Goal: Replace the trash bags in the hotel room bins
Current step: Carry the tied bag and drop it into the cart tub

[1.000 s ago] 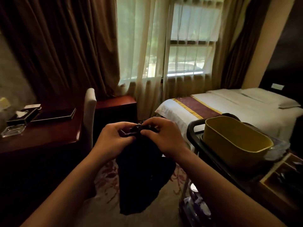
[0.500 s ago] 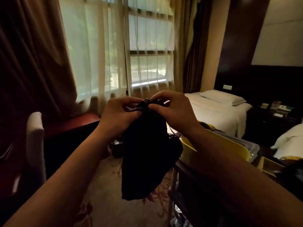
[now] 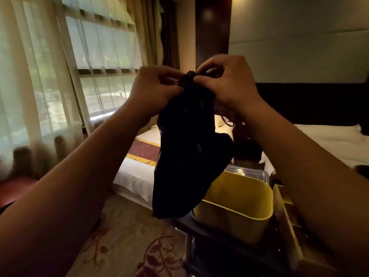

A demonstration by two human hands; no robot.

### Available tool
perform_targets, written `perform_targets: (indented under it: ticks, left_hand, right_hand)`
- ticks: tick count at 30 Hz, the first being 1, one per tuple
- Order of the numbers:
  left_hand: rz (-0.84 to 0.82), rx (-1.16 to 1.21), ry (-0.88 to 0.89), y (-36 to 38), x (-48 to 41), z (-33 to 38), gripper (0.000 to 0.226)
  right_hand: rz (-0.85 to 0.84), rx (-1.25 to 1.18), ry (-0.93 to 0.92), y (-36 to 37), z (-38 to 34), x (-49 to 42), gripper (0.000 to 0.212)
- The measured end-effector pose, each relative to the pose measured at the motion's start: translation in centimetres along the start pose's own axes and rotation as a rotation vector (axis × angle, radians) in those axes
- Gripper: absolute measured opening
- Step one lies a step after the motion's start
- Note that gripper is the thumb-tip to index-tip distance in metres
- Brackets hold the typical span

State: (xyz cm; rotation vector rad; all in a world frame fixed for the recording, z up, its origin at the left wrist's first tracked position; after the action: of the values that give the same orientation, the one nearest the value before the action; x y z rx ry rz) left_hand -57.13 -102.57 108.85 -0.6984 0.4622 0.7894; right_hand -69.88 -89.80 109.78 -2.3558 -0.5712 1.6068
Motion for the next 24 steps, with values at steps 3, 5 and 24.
perform_targets:
  ticks: [3, 5, 24]
  left_hand:
    - [-0.015, 0.003, 0.062, 1.8, -3.7, 0.9, 0.027]
    - [-0.028, -0.017, 0.113, 2.9, -6.0, 1.5, 0.027]
    - [-0.294, 0.079, -0.067, 17.1, -3.9, -10.4, 0.032]
  right_hand:
    - [0.05, 0.082, 0.007, -1.6, 1.8, -2.5, 0.017]
    - [0.078, 0.111, 0.004, -2.6, 2.9, -3.7, 0.02]
    - [-0.18, 0.05, 0.278, 0.1, 17.9, 5.2, 0.015]
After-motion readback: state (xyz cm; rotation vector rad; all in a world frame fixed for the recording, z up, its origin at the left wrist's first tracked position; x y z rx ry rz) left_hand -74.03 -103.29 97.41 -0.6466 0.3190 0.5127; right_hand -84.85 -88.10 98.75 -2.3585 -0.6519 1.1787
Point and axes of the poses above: each hand's wrist, its own x-axis away from the middle knuckle, its own y-axis out of the palm, z = x × y, the point moved 2 cm from there along -x, towards the middle knuckle, and after that the axes turned 5 degrees about -y, right-handed, at the moved point
